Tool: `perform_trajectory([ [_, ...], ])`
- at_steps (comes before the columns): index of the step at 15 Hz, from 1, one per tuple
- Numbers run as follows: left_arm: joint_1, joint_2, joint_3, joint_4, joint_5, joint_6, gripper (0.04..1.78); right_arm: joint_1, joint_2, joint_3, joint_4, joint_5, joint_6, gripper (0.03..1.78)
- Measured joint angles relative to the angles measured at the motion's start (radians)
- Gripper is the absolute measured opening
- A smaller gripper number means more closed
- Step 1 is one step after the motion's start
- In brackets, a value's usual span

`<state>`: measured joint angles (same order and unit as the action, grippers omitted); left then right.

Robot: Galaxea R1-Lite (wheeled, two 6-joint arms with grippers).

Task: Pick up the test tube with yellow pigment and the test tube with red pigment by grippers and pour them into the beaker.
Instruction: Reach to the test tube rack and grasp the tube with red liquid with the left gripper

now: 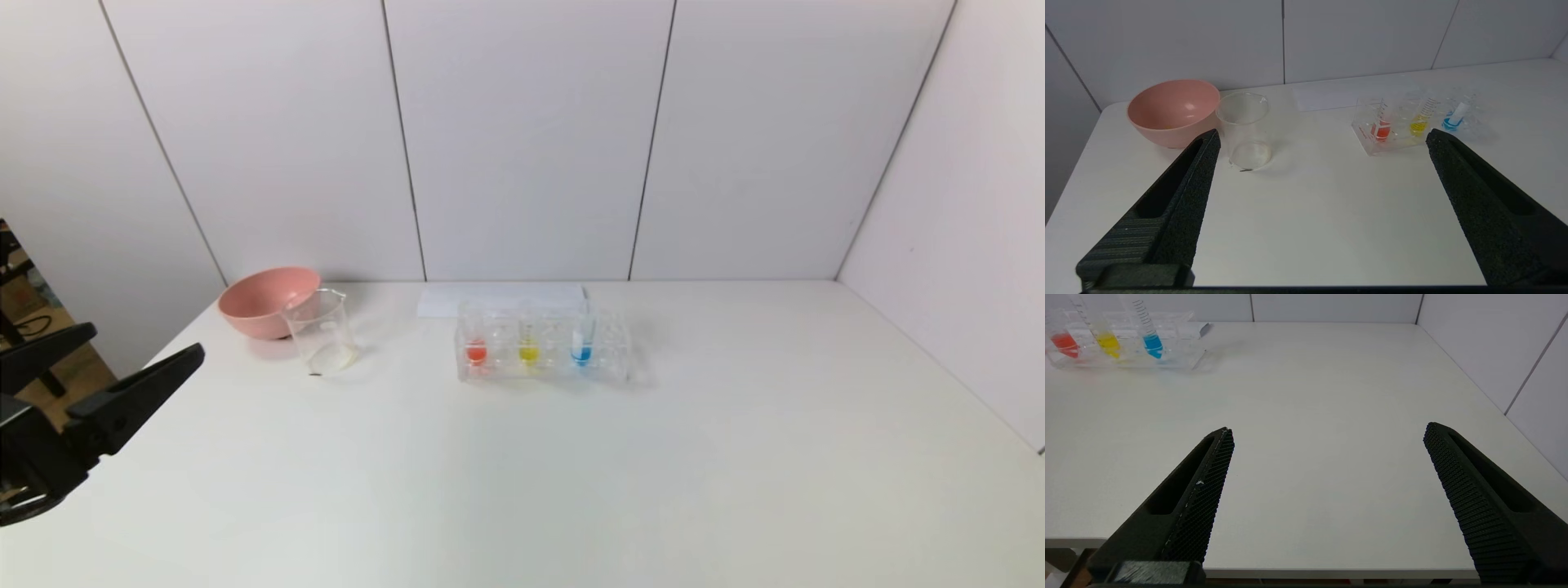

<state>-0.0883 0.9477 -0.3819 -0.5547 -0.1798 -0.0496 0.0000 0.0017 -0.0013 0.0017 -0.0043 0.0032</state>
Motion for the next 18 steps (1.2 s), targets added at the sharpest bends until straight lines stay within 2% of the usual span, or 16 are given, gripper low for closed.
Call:
perform_trajectory([
  [3, -0.057, 0.193, -0.014, -0.16, 0.027, -0.004, 1.76, 0.0, 0.0, 0.0, 0.0, 0.0, 0.0, 1.7],
  [12, -0.283, 0.754, -0.077, -0.744, 0.22, -0.018, 1.76, 0.0, 0.0, 0.0, 0.0, 0.0, 0.0, 1.7],
  [15, -0.347, 0.86, -0.142, -0.77, 0.263, -0.026, 1.76, 0.0, 0.0, 0.0, 0.0, 0.0, 0.0, 1.7],
  [18, -0.423, 0.926, -0.19, -0.775, 0.41, -0.023, 1.76, 0.0, 0.0, 0.0, 0.0, 0.0, 0.0, 1.7],
])
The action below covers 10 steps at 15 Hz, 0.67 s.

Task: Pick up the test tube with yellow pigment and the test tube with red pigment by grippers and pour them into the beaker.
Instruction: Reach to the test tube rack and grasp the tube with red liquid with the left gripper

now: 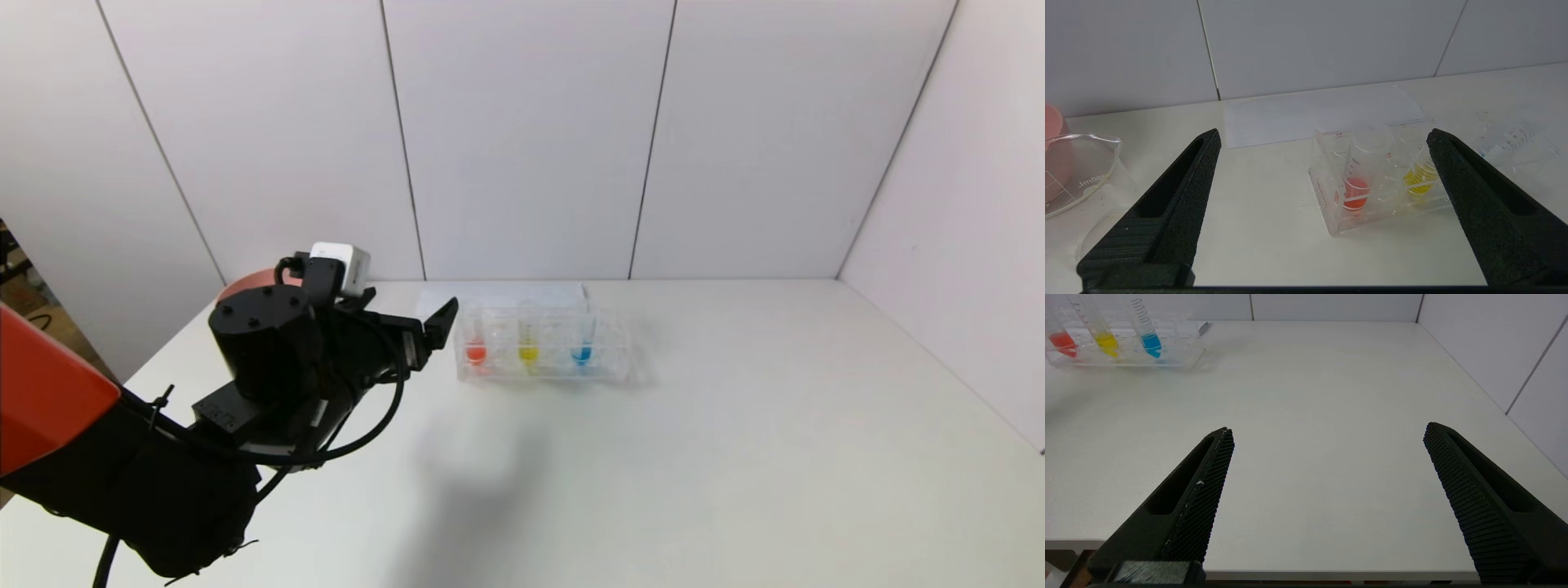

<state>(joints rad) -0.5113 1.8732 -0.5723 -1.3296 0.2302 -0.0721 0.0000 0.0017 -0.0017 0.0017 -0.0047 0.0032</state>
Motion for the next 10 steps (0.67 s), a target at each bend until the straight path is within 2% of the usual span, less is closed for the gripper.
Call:
perform_trajectory([
  [5, -0.072, 0.049, -0.014, -0.01, 0.063, 0.002, 1.76, 0.0, 0.0, 0.0, 0.0, 0.0, 0.0, 1.7],
  [10, -0.103, 0.131, -0.014, -0.131, 0.121, 0.007, 1.76, 0.0, 0.0, 0.0, 0.0, 0.0, 0.0, 1.7],
])
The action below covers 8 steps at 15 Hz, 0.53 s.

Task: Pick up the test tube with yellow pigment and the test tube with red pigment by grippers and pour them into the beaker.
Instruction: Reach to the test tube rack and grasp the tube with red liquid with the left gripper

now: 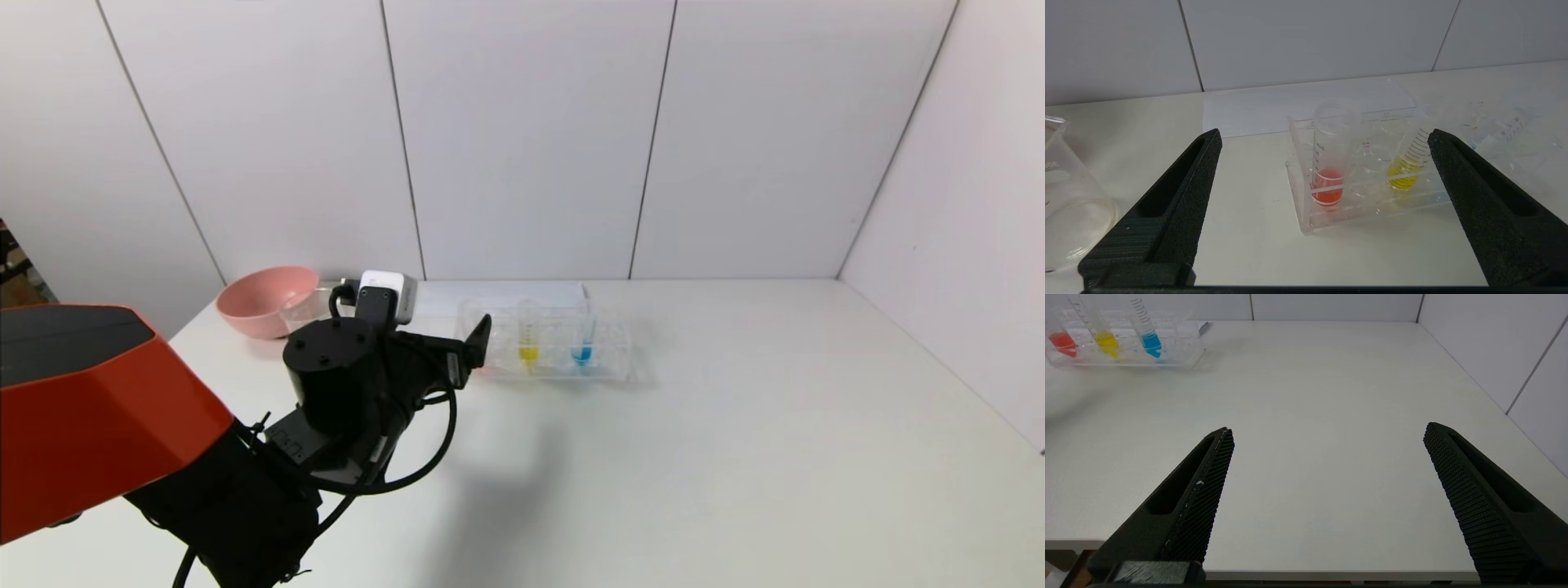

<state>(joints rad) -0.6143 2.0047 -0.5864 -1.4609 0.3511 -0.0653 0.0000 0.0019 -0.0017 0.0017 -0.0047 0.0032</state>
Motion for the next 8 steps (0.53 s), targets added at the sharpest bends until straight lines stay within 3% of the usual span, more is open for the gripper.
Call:
perform_trajectory([
  [8, -0.014, 0.129, -0.053, -0.059, 0.022, 0.001, 1.76, 0.0, 0.0, 0.0, 0.0, 0.0, 0.0, 1.7],
])
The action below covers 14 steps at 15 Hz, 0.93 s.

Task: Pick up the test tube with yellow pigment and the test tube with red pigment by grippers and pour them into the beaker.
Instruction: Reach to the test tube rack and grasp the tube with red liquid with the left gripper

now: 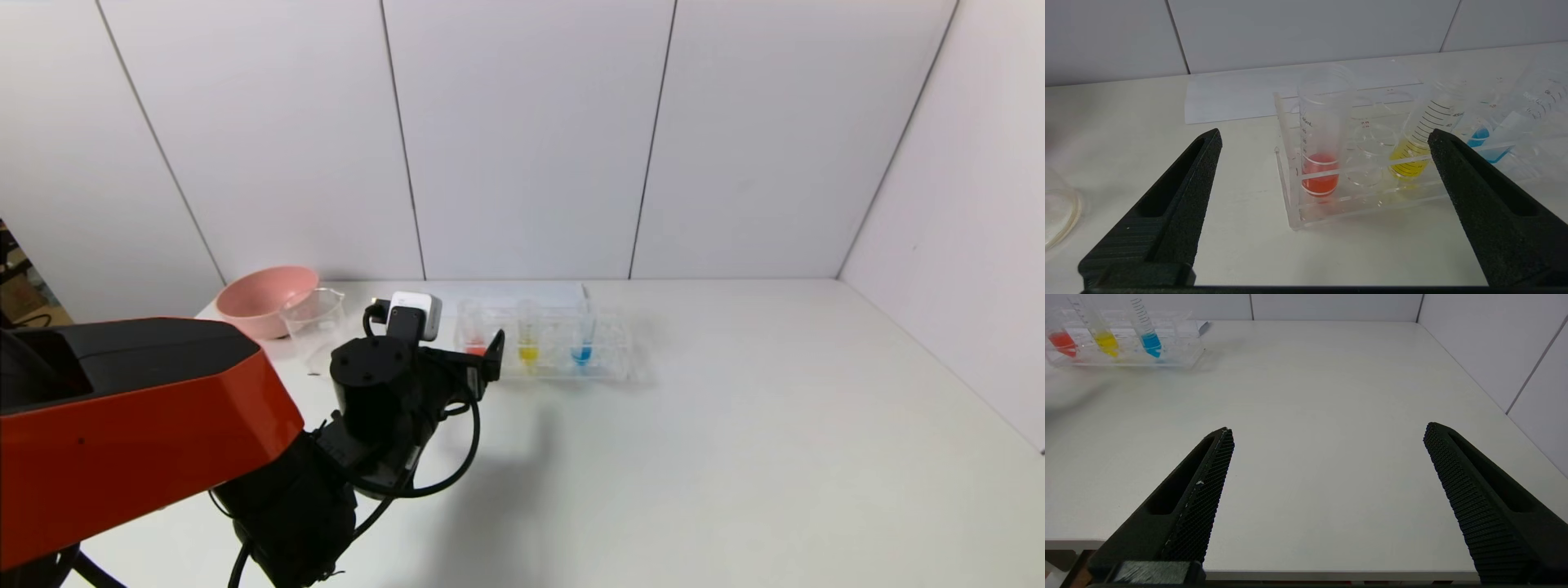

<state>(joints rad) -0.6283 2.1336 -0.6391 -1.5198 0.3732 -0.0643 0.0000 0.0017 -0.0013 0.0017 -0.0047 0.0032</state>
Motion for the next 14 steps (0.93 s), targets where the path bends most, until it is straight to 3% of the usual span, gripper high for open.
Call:
perform_trajectory([
  [14, 0.019, 0.083, -0.154, 0.057, 0.02, 0.009, 1.76, 0.0, 0.0, 0.0, 0.0, 0.0, 0.0, 1.7],
])
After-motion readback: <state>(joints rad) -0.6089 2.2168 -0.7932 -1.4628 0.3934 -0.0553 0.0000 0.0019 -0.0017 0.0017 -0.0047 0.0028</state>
